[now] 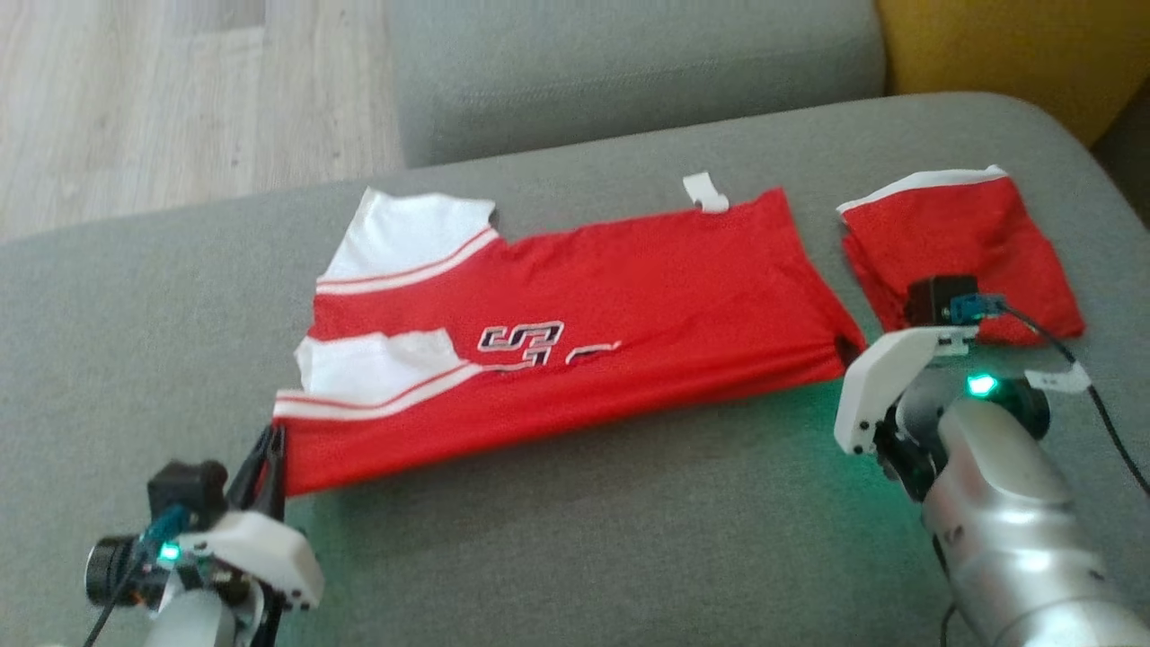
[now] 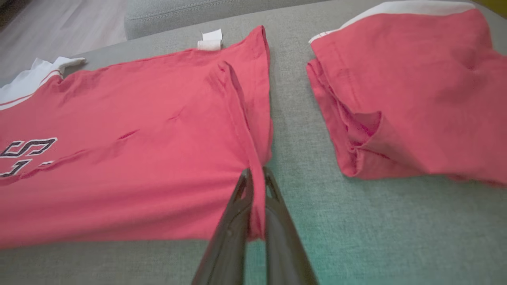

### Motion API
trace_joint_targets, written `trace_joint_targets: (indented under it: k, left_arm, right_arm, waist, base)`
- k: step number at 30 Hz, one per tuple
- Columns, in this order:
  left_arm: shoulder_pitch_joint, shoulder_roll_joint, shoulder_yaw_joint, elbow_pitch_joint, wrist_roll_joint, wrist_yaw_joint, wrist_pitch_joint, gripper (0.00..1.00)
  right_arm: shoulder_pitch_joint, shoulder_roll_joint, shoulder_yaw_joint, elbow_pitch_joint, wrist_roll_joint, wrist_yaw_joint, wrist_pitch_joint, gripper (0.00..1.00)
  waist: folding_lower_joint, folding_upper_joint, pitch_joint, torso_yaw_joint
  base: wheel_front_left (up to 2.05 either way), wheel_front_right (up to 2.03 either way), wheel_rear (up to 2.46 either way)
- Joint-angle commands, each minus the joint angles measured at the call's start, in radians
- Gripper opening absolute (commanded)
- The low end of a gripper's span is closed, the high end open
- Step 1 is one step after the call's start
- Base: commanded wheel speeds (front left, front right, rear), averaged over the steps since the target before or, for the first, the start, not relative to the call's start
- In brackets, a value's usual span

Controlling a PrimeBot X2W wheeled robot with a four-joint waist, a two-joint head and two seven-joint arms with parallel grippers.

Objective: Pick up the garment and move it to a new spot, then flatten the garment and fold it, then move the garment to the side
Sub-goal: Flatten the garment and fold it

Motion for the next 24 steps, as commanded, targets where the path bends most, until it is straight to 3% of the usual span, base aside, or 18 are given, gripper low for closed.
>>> trace_joint_targets:
  k: [1, 15, 16, 17, 20, 21, 22, 24]
  left_arm:
    - [0.000, 0.051, 0.036, -0.052, -0.012, -0.003, 0.020, 0.00]
    - [0.126, 0.051, 0.017, -0.220, -0.039, 0.015, 0.158, 0.00]
    - [0.128, 0.050, 0.016, -0.228, -0.040, 0.018, 0.161, 0.00]
    - [0.130, 0.048, 0.014, -0.236, -0.040, 0.020, 0.164, 0.00]
    - [0.132, 0.043, 0.008, -0.255, -0.041, 0.025, 0.163, 0.00]
    - [0.130, 0.041, 0.009, -0.263, -0.040, 0.031, 0.153, 0.80]
    - [0.127, 0.038, 0.012, -0.270, -0.040, 0.038, 0.138, 1.00]
    - [0.115, 0.027, 0.020, -0.285, -0.040, 0.053, 0.095, 1.00]
  right_arm:
    - [0.003, -0.021, 0.027, -0.062, 0.027, -0.001, 0.013, 0.00]
    - [0.224, -0.050, -0.003, -0.344, 0.115, -0.001, 0.120, 0.00]
    - [0.237, -0.048, -0.011, -0.368, 0.110, -0.001, 0.118, 0.85]
    - [0.249, -0.046, -0.020, -0.390, 0.103, -0.001, 0.116, 1.00]
    - [0.279, -0.033, -0.047, -0.452, 0.092, -0.001, 0.106, 1.00]
    - [0.286, -0.024, -0.056, -0.471, 0.103, -0.001, 0.099, 1.00]
    - [0.292, -0.019, -0.057, -0.491, 0.112, -0.001, 0.085, 1.00]
    - [0.303, -0.016, -0.072, -0.527, 0.112, -0.001, 0.026, 1.00]
  waist:
    - [0.0003, -0.0001, -0.023, -0.016]
    - [0.0003, -0.0001, -0.042, -0.039]
    - [0.0003, -0.0001, -0.040, -0.039]
    - [0.0003, -0.0001, -0.038, -0.040]
    - [0.0003, -0.0001, -0.032, -0.042]
    - [0.0003, -0.0001, -0.028, -0.043]
    - [0.0003, -0.0001, -0.025, -0.044]
    - [0.0003, -0.0001, -0.018, -0.044]
  base:
    - [0.00, 0.00, 0.00]
    - [0.00, 0.00, 0.00]
    - [0.00, 0.00, 0.00]
    - [0.00, 0.00, 0.00]
    - [0.00, 0.00, 0.00]
    - [0.00, 0.00, 0.00]
    - [0.00, 0.00, 0.00]
    - [0.00, 0.00, 0.00]
